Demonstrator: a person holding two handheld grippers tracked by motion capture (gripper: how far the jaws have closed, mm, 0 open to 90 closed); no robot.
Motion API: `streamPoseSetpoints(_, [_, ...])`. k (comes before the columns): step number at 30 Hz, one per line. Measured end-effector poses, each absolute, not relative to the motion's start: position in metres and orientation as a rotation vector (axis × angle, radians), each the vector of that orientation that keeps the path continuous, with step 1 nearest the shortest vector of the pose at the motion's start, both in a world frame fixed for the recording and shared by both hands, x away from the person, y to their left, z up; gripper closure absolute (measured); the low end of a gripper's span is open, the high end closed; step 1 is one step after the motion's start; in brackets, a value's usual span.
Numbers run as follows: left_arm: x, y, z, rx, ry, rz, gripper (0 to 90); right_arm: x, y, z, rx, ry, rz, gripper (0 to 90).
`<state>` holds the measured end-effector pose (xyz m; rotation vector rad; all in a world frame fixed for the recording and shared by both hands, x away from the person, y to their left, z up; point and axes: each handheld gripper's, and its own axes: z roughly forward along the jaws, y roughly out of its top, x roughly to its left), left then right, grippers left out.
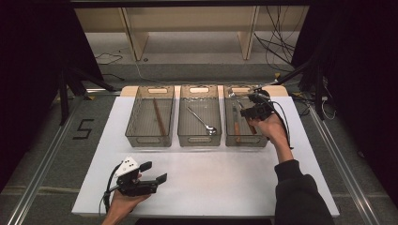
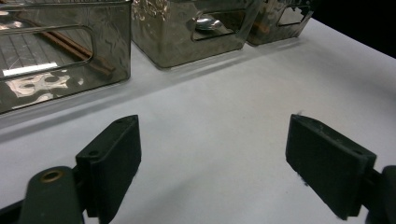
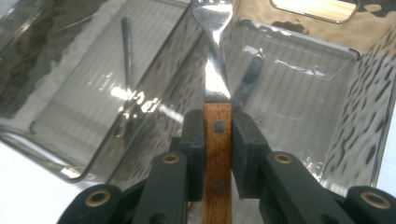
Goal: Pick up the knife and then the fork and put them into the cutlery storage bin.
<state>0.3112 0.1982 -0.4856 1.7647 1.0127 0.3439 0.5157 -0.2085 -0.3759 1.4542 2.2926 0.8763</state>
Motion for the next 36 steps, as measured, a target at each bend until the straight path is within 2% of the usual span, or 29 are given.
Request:
streamPoseSetpoints(32, [0.311,0.198,-0.486,1.769,1.01,0.342,17.9,0.537,-0.209,-0.399,1.529,2.29,0.739,76.8])
streamPoseSetpoints(34, [0.311,0.198,-0.486,1.768,1.009,0.342,17.9,0.538,-0.209,-0.401,1.539,2.305,0.738,76.0])
streamPoseSetpoints(36, [0.311,0.198,-0.486,1.769,1.009,0.342,17.9,0.538,-0.209,-0.402,1.55,2.32,0.751,68.6])
